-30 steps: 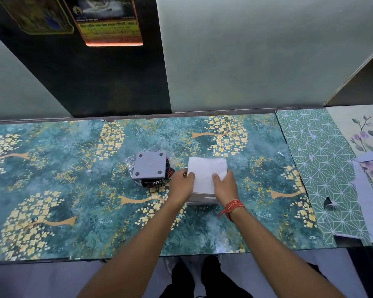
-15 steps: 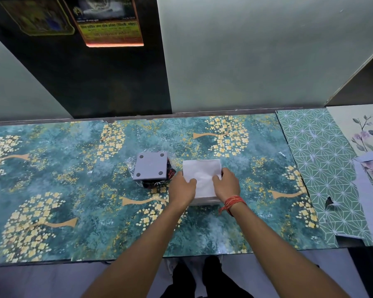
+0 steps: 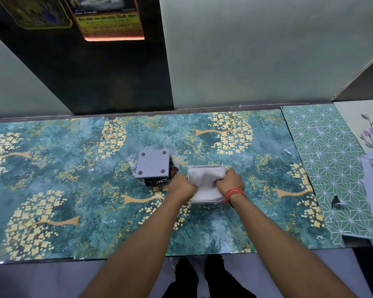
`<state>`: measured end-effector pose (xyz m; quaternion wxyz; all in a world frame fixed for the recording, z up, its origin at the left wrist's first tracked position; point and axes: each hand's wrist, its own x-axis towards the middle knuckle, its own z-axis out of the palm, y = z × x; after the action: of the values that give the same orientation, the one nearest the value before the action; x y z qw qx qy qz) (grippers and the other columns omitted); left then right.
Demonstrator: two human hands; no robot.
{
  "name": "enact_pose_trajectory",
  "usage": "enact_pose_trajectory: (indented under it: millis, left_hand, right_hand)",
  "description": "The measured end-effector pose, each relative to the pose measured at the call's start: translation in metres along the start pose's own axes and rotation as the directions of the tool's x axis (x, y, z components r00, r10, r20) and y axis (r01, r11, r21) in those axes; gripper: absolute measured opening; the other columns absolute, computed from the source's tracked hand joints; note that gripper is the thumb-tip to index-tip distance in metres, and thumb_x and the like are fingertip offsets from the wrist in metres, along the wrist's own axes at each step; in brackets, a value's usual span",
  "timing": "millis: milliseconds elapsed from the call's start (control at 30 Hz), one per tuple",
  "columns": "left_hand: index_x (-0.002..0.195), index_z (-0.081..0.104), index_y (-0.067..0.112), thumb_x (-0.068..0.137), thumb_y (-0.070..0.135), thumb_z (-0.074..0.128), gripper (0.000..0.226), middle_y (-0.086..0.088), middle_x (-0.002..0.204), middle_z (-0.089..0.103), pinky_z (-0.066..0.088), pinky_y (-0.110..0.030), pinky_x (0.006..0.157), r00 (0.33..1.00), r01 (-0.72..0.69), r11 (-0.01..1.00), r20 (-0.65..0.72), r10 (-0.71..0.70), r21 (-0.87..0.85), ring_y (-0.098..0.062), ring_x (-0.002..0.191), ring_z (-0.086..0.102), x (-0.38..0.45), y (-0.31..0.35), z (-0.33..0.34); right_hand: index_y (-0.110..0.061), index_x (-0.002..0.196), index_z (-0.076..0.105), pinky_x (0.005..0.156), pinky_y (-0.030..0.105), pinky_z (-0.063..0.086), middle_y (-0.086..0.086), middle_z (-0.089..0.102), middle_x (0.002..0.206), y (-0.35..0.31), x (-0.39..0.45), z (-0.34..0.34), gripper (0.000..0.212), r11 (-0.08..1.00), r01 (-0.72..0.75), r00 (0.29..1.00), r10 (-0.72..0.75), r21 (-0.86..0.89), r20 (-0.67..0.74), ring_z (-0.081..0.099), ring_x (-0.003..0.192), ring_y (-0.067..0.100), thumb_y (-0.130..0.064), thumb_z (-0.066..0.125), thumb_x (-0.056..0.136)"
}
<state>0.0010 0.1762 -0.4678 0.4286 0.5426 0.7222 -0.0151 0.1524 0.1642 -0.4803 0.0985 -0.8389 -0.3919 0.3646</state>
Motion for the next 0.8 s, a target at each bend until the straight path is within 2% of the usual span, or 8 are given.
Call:
enact_pose_trajectory:
  millis: [100, 167, 267, 333, 433, 500, 633, 800]
  left_hand:
    - [0.125, 0.045, 0.008, 0.082, 0.021, 0.066, 0.050, -0.017, 0.126, 0.056, 0.056, -0.041, 0.086, 0.999, -0.026, 0.999, -0.037, 0.027, 0.029, -0.038, 0.107, 0.062, 0.001, -0.004, 0.007]
    - [0.131, 0.041, 0.009, 0.081, 0.021, 0.068, 0.059, -0.014, 0.128, 0.047, 0.046, -0.035, 0.083, 0.967, -0.149, 0.989, -0.210, 0.144, -0.005, -0.035, 0.108, 0.057, -0.003, -0.008, 0.010]
    - [0.104, 0.050, 0.011, 0.077, 0.016, 0.070, 0.034, -0.006, 0.109, 0.048, 0.041, -0.031, 0.079, 0.790, -0.411, 0.910, -0.478, 0.383, 0.050, -0.025, 0.094, 0.052, -0.013, -0.014, 0.014]
    - [0.101, 0.056, 0.012, 0.080, 0.013, 0.067, 0.023, -0.008, 0.108, 0.050, 0.047, -0.037, 0.083, 0.730, -0.475, 0.859, -0.458, 0.507, 0.193, -0.026, 0.095, 0.051, -0.011, -0.015, 0.017]
    - [0.136, 0.049, 0.021, 0.090, 0.016, 0.060, 0.048, -0.011, 0.131, 0.040, 0.047, -0.040, 0.091, 0.838, -0.383, 0.846, -0.245, 0.487, 0.372, -0.029, 0.111, 0.045, -0.003, -0.013, 0.019]
    - [0.146, 0.040, 0.026, 0.094, 0.021, 0.058, 0.055, -0.012, 0.138, 0.033, 0.047, -0.040, 0.092, 0.886, -0.326, 0.847, -0.175, 0.428, 0.420, -0.031, 0.116, 0.043, 0.001, -0.013, 0.016]
    - [0.149, 0.035, 0.028, 0.100, 0.028, 0.050, 0.052, -0.018, 0.135, 0.033, 0.049, -0.045, 0.092, 0.918, -0.331, 0.849, -0.068, 0.391, 0.413, -0.036, 0.111, 0.049, 0.006, -0.020, 0.017]
    - [0.152, 0.031, 0.028, 0.097, 0.030, 0.054, 0.059, -0.018, 0.132, 0.035, 0.051, -0.044, 0.093, 0.933, -0.329, 0.876, -0.019, 0.358, 0.354, -0.039, 0.099, 0.061, 0.005, -0.018, 0.011]
  right_hand:
    - [-0.008, 0.121, 0.049, 0.083, 0.041, 0.050, 0.018, 0.057, 0.122, 0.004, -0.006, 0.002, 0.042, 0.999, 0.026, 0.999, -0.025, 0.026, -0.026, 0.058, 0.108, 0.040, -0.023, 0.059, 0.083]
    - [-0.010, 0.122, 0.049, 0.088, 0.042, 0.048, 0.015, 0.055, 0.121, 0.007, -0.013, -0.002, 0.042, 0.987, 0.157, 0.977, -0.152, 0.022, -0.152, 0.054, 0.110, 0.037, -0.017, 0.061, 0.082]
    - [-0.010, 0.104, 0.056, 0.087, 0.040, 0.046, 0.010, 0.057, 0.105, 0.007, -0.027, -0.005, 0.026, 0.887, 0.454, 0.832, -0.457, -0.087, -0.315, 0.050, 0.101, 0.029, -0.007, 0.062, 0.079]
    - [-0.010, 0.105, 0.060, 0.090, 0.041, 0.047, 0.009, 0.057, 0.106, 0.001, -0.030, -0.003, 0.025, 0.789, 0.569, 0.764, -0.611, -0.230, -0.206, 0.050, 0.101, 0.028, -0.004, 0.061, 0.081]
    - [-0.015, 0.127, 0.052, 0.097, 0.038, 0.044, 0.010, 0.045, 0.133, -0.009, -0.026, 0.002, 0.042, 0.701, 0.575, 0.797, -0.597, -0.422, 0.094, 0.043, 0.118, 0.031, -0.007, 0.057, 0.086]
    - [-0.015, 0.130, 0.050, 0.091, 0.040, 0.049, 0.012, 0.031, 0.146, -0.014, -0.025, 0.001, 0.042, 0.669, 0.556, 0.817, -0.548, -0.494, 0.178, 0.041, 0.122, 0.034, -0.004, 0.051, 0.089]
    - [-0.010, 0.130, 0.049, 0.078, 0.042, 0.052, 0.016, 0.014, 0.155, -0.019, -0.030, 0.005, 0.038, 0.609, 0.531, 0.833, -0.504, -0.590, 0.229, 0.038, 0.128, 0.041, -0.002, 0.046, 0.093]
    - [-0.008, 0.133, 0.046, 0.074, 0.040, 0.052, 0.018, 0.016, 0.152, -0.030, -0.037, 0.007, 0.042, 0.650, 0.465, 0.876, -0.434, -0.602, 0.209, 0.041, 0.128, 0.041, -0.004, 0.050, 0.092]
